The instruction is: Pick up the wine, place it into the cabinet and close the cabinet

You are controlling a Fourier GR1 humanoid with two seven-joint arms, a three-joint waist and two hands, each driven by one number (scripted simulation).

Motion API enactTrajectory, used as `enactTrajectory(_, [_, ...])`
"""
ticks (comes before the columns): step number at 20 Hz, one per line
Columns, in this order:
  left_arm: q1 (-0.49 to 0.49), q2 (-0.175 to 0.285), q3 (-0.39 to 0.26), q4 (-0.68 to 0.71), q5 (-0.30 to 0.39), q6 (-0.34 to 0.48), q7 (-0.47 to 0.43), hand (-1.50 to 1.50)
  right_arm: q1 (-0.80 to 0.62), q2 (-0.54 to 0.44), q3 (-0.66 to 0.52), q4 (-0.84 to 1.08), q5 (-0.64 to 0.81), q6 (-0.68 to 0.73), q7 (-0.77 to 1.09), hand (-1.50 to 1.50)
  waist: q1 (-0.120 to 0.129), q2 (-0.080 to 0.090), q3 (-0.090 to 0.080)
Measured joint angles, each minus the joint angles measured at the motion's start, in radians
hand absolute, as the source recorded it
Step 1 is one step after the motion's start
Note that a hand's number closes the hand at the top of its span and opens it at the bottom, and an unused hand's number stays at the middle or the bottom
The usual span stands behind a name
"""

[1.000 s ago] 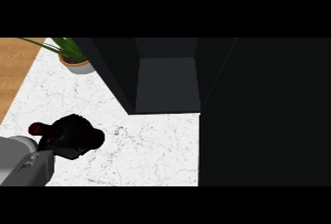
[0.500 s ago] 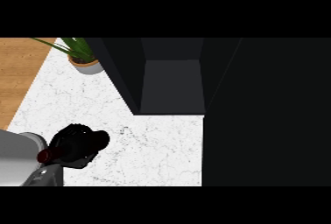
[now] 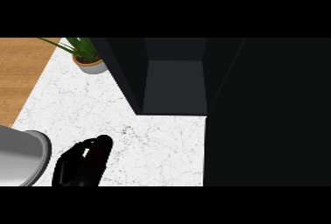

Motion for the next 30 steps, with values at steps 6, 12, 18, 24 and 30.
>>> enactTrajectory(6, [0.149,-0.073,-0.098,-0.249,0.03,-0.008,0.097,1.5,-0.009,0.008,-0.001,0.013,-0.003,-0.002,-0.007,-1.5,-0.004,0.008,-0.01])
enactTrajectory(12, [0.32,-0.107,-0.235,-0.625,0.134,0.024,0.298,1.5,-0.028,-0.001,-0.015,0.027,-0.026,-0.001,0.004,-1.5,-0.006,0.012,-0.013])
enactTrajectory(18, [0.409,-0.116,-0.371,-0.916,0.191,0.146,0.449,1.5,-0.035,0.012,0.017,0.032,0.003,-0.002,0.004,-1.5,-0.012,0.014,-0.015])
enactTrajectory(24, [0.373,-0.118,-0.487,-1.13,0.202,0.352,0.59,1.5,-0.033,0.015,0.007,0.055,0.003,0.007,-0.019,-1.5,-0.016,0.015,-0.015])
enactTrajectory(30, [0.245,-0.118,-0.54,-1.176,0.218,0.502,0.715,1.5,-0.035,-0.005,-0.024,0.037,-0.041,0.014,0.008,-1.5,-0.021,0.016,-0.016])
